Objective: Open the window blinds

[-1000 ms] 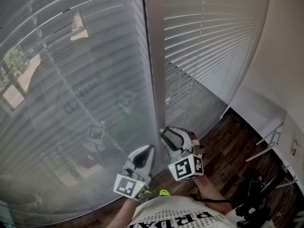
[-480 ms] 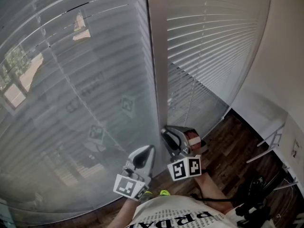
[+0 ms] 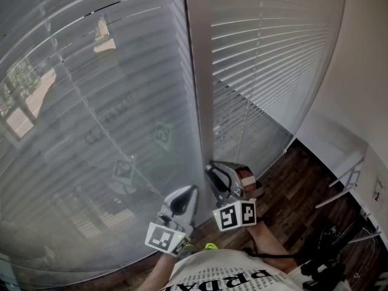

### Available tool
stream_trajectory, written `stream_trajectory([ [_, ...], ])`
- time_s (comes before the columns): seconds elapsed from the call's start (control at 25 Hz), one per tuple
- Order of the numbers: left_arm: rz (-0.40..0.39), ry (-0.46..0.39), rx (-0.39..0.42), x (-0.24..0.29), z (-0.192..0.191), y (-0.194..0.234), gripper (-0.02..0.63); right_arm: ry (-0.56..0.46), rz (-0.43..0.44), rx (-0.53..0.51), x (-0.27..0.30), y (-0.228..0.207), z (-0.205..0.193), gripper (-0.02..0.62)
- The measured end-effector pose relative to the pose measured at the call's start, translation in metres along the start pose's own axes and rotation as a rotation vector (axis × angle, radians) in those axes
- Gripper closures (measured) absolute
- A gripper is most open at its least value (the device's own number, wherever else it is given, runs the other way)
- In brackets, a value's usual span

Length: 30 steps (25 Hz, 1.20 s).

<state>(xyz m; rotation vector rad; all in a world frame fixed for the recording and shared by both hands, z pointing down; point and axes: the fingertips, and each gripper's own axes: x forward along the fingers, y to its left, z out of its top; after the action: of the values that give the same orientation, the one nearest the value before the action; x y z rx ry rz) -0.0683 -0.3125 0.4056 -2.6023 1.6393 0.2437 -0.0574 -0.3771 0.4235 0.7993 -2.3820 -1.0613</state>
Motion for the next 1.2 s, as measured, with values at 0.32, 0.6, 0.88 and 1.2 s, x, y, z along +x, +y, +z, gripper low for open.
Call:
stream_trajectory([
  [0.32,0.006,0.001,-0.003,-0.0014,-0.0001,0.0006,0.615,-0.009,0.004,0.057,-0.0002,-0.0005,0.0005,0.471],
  [0.6,0.01,0.018,0.009,-0.0011,-0.0005,-0.0001,0.615,-0.034,0.008,0.169,-0.0007,-0.0023,0.0005,0.471],
  [0.88,0.008,0.016,0.001,-0.0027,-0.0024,-0.0017,0.615,-0.062,0.016,0.278,-0.0015,-0.0044,0.0006,0.471],
  [1.2,0.009,0.01,0.001,-0.0033,-0.0016,-0.0021,0.615,-0.088,0.011,0.391,-0.0011,-0.0064,-0.0001,0.471],
])
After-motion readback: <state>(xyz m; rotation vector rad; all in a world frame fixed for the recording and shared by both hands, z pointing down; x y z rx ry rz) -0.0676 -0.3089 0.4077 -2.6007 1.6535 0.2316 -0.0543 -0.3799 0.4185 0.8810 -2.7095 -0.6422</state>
